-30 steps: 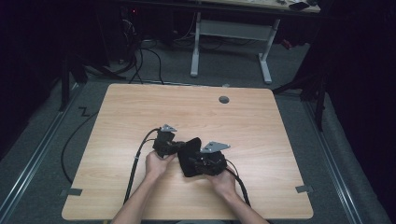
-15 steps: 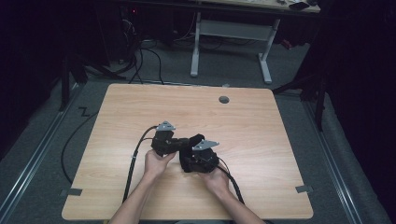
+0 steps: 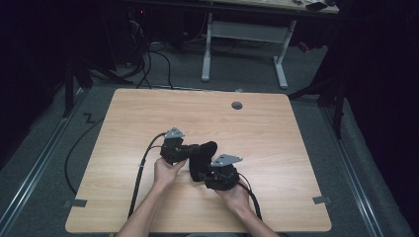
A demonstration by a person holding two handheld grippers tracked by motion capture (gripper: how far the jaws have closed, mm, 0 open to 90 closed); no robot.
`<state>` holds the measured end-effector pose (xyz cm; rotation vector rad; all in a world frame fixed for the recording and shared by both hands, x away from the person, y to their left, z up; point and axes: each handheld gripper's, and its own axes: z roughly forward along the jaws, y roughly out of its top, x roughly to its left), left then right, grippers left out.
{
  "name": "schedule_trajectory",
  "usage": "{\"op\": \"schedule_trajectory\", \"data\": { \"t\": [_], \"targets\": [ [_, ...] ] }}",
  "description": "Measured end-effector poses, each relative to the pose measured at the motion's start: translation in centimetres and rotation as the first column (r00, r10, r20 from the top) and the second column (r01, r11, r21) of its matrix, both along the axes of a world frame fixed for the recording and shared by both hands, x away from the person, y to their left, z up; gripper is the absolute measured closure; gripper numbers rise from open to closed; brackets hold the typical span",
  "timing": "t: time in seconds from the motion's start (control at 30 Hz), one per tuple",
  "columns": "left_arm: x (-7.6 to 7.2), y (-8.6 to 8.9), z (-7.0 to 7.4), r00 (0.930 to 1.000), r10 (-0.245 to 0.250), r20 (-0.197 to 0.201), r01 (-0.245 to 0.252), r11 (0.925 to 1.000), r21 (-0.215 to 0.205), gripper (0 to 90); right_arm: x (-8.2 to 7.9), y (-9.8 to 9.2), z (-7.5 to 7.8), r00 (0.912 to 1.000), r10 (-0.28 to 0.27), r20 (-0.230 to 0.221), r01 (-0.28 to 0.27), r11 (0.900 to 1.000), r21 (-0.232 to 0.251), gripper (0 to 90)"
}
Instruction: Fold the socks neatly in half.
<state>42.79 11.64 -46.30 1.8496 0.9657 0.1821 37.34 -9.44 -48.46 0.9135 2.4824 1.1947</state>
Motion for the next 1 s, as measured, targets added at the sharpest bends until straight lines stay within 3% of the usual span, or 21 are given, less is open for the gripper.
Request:
{"op": "schedule_trajectory", "data": {
  "t": [0.1, 0.27, 0.43, 0.67, 0.83, 1.0],
  "targets": [
    [-0.2, 0.1, 0.3, 0.9999, -0.014, 0.010, 0.014, 0.9998, -0.010, 84.7, 0.7, 0.3, -1.3, 0.9995, -0.004, -0.031, 0.003, 1.000, -0.023, 47.4],
    [-0.9, 0.3, 1.1, 0.9987, -0.036, 0.037, 0.037, 0.9990, -0.026, 84.7, 1.1, 1.0, -1.5, 0.9997, -0.023, 0.005, 0.024, 0.999, -0.046, 48.8],
    [-2.0, 0.2, 1.3, 0.9963, -0.063, 0.058, 0.063, 0.9980, 0.007, 84.7, 1.4, 1.2, -1.7, 0.9990, -0.037, 0.027, 0.038, 0.998, -0.050, 48.9],
    [-3.9, 0.2, -0.1, 0.9959, -0.081, 0.041, 0.079, 0.9953, 0.057, 84.6, 1.5, 1.2, -1.9, 0.9979, -0.040, 0.051, 0.043, 0.997, -0.058, 49.0],
    [-4.1, 0.0, -1.8, 0.9965, -0.083, 0.011, 0.082, 0.9925, 0.091, 84.2, 1.4, 1.1, -1.8, 0.9983, -0.045, 0.038, 0.046, 0.998, -0.047, 47.3],
    [-4.3, -0.3, -2.1, 0.9964, -0.077, 0.037, 0.071, 0.9892, 0.128, 83.4, 0.4, -0.1, -1.2, 0.9981, -0.056, 0.027, 0.057, 0.998, -0.037, 48.8]
  ]
}}
